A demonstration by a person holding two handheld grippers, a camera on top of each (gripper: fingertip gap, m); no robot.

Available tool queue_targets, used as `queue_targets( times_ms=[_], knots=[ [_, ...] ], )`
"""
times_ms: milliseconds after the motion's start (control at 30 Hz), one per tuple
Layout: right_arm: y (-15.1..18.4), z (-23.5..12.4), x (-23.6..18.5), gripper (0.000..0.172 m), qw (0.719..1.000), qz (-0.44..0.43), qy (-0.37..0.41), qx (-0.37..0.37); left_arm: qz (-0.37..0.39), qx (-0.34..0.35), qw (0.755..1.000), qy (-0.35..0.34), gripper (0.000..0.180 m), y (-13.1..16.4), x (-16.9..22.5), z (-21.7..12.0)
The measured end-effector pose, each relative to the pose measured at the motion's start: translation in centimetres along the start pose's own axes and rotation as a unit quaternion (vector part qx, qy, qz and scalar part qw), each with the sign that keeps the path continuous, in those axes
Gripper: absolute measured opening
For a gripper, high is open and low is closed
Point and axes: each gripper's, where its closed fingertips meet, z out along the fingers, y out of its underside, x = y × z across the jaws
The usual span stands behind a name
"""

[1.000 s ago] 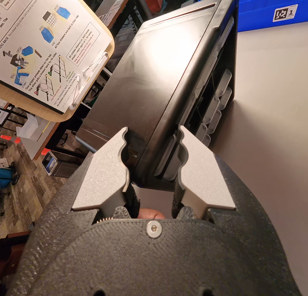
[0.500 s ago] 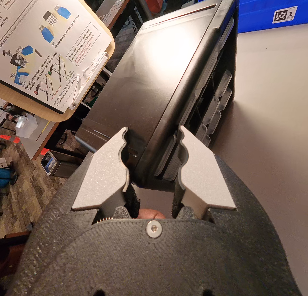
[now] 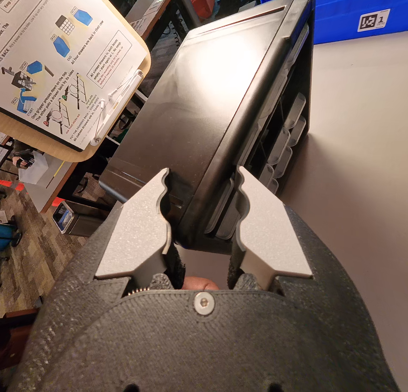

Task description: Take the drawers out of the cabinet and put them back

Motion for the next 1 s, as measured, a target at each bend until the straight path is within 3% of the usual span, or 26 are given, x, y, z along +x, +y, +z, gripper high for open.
queue_targets(
  times_ms=[133,233,433,600,733,867,1000],
  knots=[
    [0.5,0.0,2.0,0.047,0.999,0.019,0.048,-0.006,-0.001,0.001,1.0,0.001,0.057,0.0,0.0,0.0],
    [1.2,-1.4,2.4,0.056,0.997,0.045,0.067,-0.001,-0.002,0.003,1.0,0.001,0.057,0.0,0.0,0.0],
    [-1.7,-8.9,3.1,0.058,0.962,0.187,0.121,0.158,-0.003,0.003,1.0,0.003,0.057,0.0,0.0,0.0],
    [-11.8,-15.3,0.2,0.056,0.896,0.249,0.107,0.352,-0.008,0.003,1.0,0.005,0.057,0.0,0.0,0.0],
    [-23.5,-17.2,-4.9,0.051,0.827,0.267,0.003,0.495,-0.017,0.005,1.0,0.007,0.057,-0.1,0.0,-0.1],
    [-34.3,-16.7,-9.0,0.05,0.769,0.279,-0.104,0.565,-0.026,0.009,1.0,0.014,0.058,-0.1,0.0,-0.1],
    [-42.6,-16.3,-10.7,0.05,0.731,0.3,-0.18,0.586,-0.048,0.018,0.998,0.026,0.06,-0.1,0.0,-0.2]
  ],
)
